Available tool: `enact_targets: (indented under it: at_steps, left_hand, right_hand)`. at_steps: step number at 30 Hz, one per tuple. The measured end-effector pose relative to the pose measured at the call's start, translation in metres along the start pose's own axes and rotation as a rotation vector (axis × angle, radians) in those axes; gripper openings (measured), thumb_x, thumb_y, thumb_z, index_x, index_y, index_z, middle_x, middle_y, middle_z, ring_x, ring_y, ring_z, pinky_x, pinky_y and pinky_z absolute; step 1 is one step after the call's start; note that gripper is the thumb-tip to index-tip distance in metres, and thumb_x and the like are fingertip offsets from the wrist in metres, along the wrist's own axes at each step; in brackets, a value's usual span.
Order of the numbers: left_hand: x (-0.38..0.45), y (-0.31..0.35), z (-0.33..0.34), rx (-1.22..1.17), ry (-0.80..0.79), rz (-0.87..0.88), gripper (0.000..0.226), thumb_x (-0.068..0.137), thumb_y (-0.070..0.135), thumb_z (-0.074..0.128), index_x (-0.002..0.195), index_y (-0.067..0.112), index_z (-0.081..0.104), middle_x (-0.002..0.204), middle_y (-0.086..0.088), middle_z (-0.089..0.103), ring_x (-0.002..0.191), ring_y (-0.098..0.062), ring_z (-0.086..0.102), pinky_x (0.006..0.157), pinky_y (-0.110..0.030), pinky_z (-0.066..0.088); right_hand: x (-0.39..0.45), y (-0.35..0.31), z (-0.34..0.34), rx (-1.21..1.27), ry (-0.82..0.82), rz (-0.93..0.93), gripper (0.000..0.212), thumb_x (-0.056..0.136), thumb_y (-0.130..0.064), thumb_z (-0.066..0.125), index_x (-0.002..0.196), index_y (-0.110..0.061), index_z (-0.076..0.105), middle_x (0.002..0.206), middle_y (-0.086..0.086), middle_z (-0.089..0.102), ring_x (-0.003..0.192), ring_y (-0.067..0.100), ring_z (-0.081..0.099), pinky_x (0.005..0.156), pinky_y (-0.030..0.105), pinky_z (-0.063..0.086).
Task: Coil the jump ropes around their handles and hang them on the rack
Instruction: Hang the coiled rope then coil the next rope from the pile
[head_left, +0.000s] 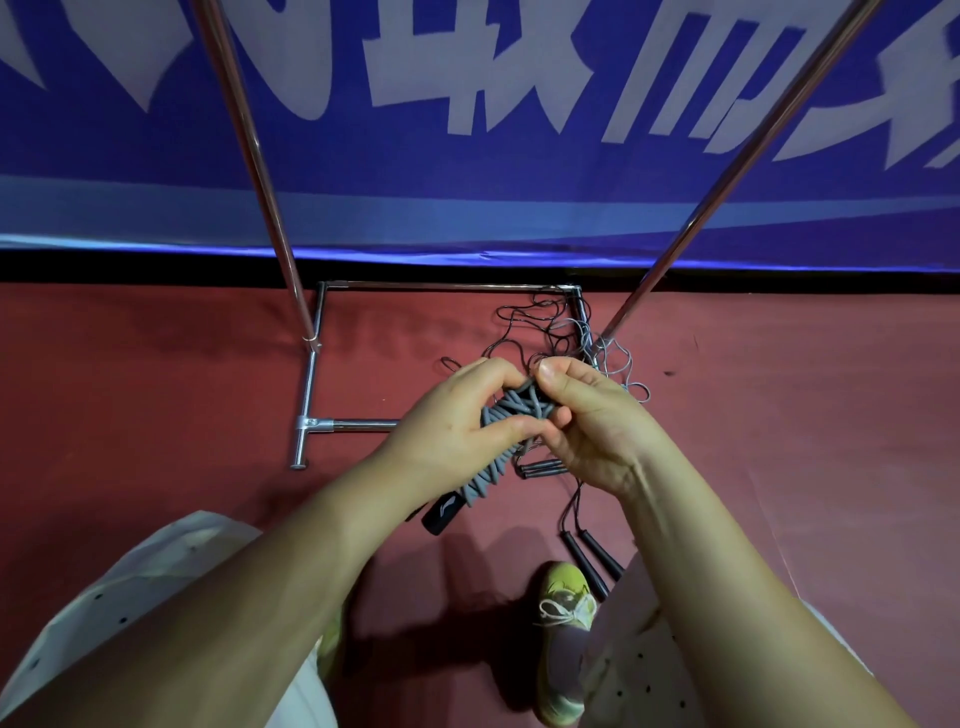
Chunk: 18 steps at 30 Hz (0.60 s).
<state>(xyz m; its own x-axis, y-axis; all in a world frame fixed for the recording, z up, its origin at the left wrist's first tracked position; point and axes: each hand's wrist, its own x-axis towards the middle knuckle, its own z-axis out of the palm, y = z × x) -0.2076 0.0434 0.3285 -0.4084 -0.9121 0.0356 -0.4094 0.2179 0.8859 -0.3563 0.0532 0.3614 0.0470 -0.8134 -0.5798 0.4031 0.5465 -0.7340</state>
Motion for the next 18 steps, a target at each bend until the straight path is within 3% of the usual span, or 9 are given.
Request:
enact_targets:
  at_steps: [2,5,9,11,15,18]
  left_hand:
    - [0.000,-0.001,0.001,-0.068,-0.020,-0.018,0.021,0.080,0.031,0.071,0.089,0.034,0.052,0.086,0.013,0.054,0.076,0.000,0.054,0.072,-0.028,0.045]
    - [-0.001,-0.002,0.002,-0.116,-0.032,-0.054,0.016,0.073,0.046,0.061,0.084,0.039,0.051,0.084,0.011,0.058,0.073,-0.005,0.057,0.071,-0.033,0.047]
    - [-0.005,0.001,0.003,-0.083,-0.021,-0.081,0.041,0.063,0.058,0.060,0.090,0.028,0.053,0.091,0.000,0.066,0.086,-0.020,0.063,0.080,-0.046,0.050]
    - [-0.006,0.002,0.005,-0.074,-0.009,-0.085,0.046,0.064,0.056,0.060,0.091,0.020,0.055,0.090,-0.004,0.067,0.087,-0.022,0.063,0.079,-0.045,0.050]
    - [-0.002,0.002,0.003,-0.125,-0.003,-0.131,0.026,0.078,0.033,0.072,0.085,0.020,0.051,0.084,-0.002,0.065,0.078,-0.022,0.058,0.077,-0.039,0.047]
    - [0.001,0.001,-0.003,-0.177,-0.065,-0.133,0.027,0.066,0.051,0.065,0.084,0.034,0.053,0.079,0.012,0.060,0.067,-0.013,0.053,0.072,-0.040,0.047]
  right_hand:
    - [0.000,0.000,-0.001,-0.024,-0.002,-0.001,0.013,0.091,-0.017,0.056,0.078,-0.016,0.054,0.046,-0.009,0.047,0.033,0.000,0.038,0.038,0.011,0.043]
    - [0.000,0.002,0.000,-0.082,-0.021,-0.053,0.016,0.089,-0.016,0.058,0.074,-0.015,0.051,0.047,-0.006,0.045,0.033,0.000,0.034,0.036,0.013,0.035]
    - [0.000,0.005,-0.001,-0.235,-0.010,-0.116,0.026,0.090,-0.012,0.062,0.067,-0.014,0.048,0.049,0.000,0.044,0.032,0.004,0.033,0.036,0.016,0.032]
    - [-0.001,0.008,0.000,-0.293,0.010,-0.127,0.027,0.089,-0.012,0.063,0.067,-0.014,0.048,0.051,0.002,0.043,0.033,0.005,0.034,0.036,0.017,0.033]
    - [-0.002,0.002,-0.006,-0.187,-0.048,-0.083,0.028,0.093,-0.019,0.056,0.068,-0.014,0.047,0.047,-0.004,0.042,0.037,0.005,0.036,0.038,0.017,0.037]
    - [-0.005,-0.008,-0.016,-0.262,-0.185,-0.087,0.009,0.084,-0.017,0.058,0.078,-0.012,0.054,0.051,-0.004,0.045,0.039,0.005,0.040,0.038,0.016,0.036]
